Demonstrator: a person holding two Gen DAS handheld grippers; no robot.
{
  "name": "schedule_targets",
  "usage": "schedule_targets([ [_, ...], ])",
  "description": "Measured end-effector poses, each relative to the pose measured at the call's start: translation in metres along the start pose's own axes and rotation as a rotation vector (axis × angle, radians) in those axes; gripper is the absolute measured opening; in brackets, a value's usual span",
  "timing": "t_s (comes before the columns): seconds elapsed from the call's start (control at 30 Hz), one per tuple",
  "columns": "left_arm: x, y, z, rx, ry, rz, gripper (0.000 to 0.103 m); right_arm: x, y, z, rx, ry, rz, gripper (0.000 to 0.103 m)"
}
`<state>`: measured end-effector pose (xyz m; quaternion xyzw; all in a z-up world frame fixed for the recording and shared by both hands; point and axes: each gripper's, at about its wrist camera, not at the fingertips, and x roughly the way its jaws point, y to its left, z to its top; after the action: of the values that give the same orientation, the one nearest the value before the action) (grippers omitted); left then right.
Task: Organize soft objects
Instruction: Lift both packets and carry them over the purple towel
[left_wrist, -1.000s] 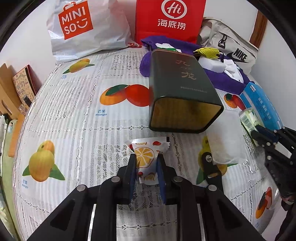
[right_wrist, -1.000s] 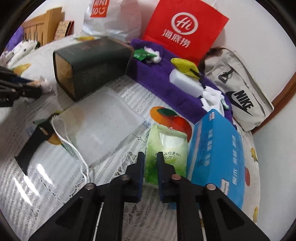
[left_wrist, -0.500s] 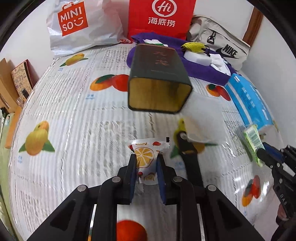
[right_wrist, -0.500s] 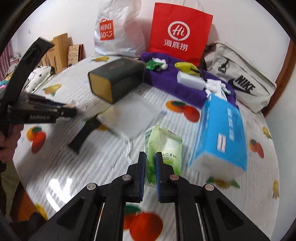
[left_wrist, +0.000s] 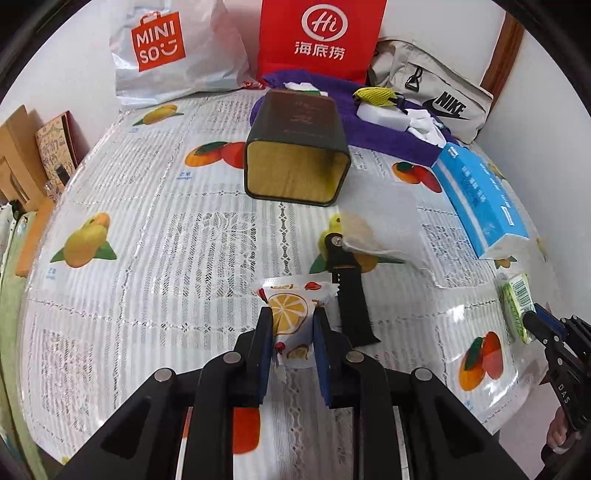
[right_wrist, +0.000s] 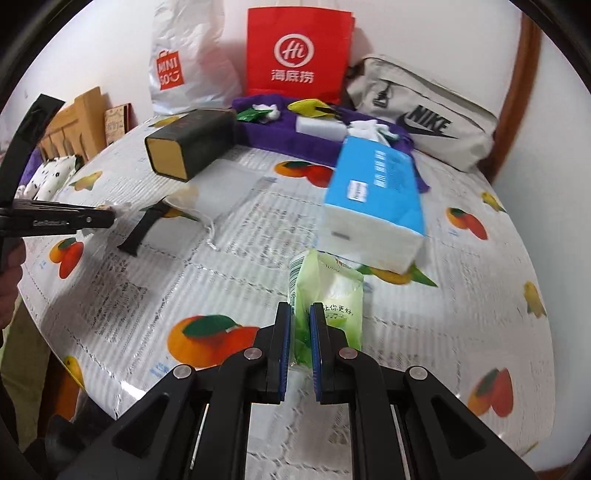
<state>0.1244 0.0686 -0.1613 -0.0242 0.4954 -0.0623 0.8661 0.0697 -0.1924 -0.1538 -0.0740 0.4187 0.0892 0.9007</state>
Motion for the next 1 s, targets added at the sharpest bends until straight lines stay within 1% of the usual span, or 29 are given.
schedule_targets([
  [0.27, -0.018, -0.002, 0.001, -0.012, -0.009, 0.023, 0.02, -0.007, -0.012, -0.006, 0.042, -0.004, 0.01, 0.01],
  [0.47, -0.031, 0.002, 0.011, -0.025, -0.024, 0.029, 0.02, -0.015, -0.018, 0.0, 0.075, -0.031, 0.039, 0.01],
  [0.6, -0.039, 0.005, 0.021, -0.041, -0.042, 0.018, 0.02, -0.02, -0.022, 0.012, 0.074, -0.044, 0.039, 0.01],
  [0.8, -0.051, 0.005, 0.04, -0.045, -0.075, -0.001, 0.02, -0.034, -0.027, 0.037, 0.06, -0.092, 0.04, 0.01],
  [1.0, -0.05, 0.003, 0.066, -0.048, -0.096, -0.014, 0.02, -0.035, -0.033, 0.067, 0.044, -0.113, 0.039, 0.01],
])
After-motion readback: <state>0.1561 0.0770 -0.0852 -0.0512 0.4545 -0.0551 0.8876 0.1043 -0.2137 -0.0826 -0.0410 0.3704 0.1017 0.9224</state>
